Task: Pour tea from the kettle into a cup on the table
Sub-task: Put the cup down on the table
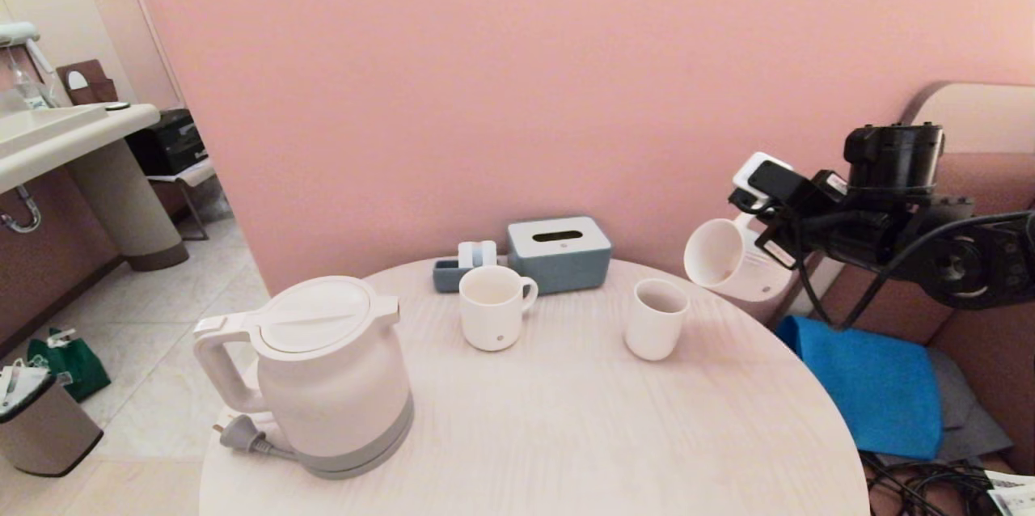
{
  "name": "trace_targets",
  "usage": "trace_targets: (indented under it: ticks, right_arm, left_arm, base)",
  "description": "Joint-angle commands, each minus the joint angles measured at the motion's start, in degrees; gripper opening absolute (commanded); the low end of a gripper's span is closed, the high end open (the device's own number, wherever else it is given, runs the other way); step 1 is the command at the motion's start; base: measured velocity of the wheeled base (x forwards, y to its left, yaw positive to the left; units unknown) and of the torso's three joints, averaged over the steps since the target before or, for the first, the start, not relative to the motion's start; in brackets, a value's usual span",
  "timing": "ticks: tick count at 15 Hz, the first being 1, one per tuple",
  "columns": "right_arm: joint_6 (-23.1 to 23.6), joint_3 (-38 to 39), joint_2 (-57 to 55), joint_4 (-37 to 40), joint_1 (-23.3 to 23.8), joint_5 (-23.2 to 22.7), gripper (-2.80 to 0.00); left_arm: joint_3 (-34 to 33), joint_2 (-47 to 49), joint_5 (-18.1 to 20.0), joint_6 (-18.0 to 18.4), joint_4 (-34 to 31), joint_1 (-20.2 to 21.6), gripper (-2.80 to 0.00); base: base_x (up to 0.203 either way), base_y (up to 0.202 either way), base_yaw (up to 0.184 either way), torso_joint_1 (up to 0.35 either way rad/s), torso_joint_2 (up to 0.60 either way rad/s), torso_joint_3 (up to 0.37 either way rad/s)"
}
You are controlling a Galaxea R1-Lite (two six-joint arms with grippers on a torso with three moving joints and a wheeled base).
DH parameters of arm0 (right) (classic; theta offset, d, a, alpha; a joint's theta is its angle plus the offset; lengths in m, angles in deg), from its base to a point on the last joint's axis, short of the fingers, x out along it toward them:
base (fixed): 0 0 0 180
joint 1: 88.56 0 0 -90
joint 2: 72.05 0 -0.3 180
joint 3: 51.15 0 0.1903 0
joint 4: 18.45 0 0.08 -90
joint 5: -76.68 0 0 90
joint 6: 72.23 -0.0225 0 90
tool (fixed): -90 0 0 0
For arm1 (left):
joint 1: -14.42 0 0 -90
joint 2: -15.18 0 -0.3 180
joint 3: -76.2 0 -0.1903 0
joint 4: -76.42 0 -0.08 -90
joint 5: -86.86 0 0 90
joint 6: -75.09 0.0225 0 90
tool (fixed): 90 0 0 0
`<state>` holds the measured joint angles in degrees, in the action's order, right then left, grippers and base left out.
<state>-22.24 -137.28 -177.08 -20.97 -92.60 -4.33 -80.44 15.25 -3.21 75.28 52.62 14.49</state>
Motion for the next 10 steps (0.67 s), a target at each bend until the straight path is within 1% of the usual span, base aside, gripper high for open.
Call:
trace_targets:
  ticks: [1, 2, 6, 8, 10]
  right_arm:
    - [-0.68, 3.32, 4.54, -0.08, 1.86, -1.39, -2.8]
    - [-1.75, 5.63, 6.61, -0.05, 2.73, -2.71, -2.8]
    - [-9.94, 17.37, 14.59, -0.02, 3.6, -6.16, -2.8]
    - [-16.62, 22.52, 17.45, -0.14, 3.48, -7.76, -2.8]
    - [-25.02, 26.25, 18.81, -0.34, 2.47, -9.81, -2.8]
  left_arm:
    - [0.0, 0.01, -0.01, -0.01, 0.0, 0.01, -2.8]
    - [0.0, 0.01, -0.01, -0.01, 0.0, 0.01, -2.8]
    - [0.0, 0.01, -0.01, -0.01, 0.0, 0.01, -2.8]
    - [0.0, 0.01, -0.01, -0.01, 0.0, 0.01, -2.8]
    - [0.0, 0.01, -0.01, -0.01, 0.0, 0.01, -2.8]
  base:
    - [0.0, 0.0, 0.0, 0.0, 0.0, 0.0]
    - [0.0, 0.0, 0.0, 0.0, 0.0, 0.0]
    - [0.0, 0.0, 0.0, 0.0, 0.0, 0.0]
    - [0.0, 0.0, 0.0, 0.0, 0.0, 0.0]
    - [0.0, 0.0, 0.0, 0.0, 0.0, 0.0]
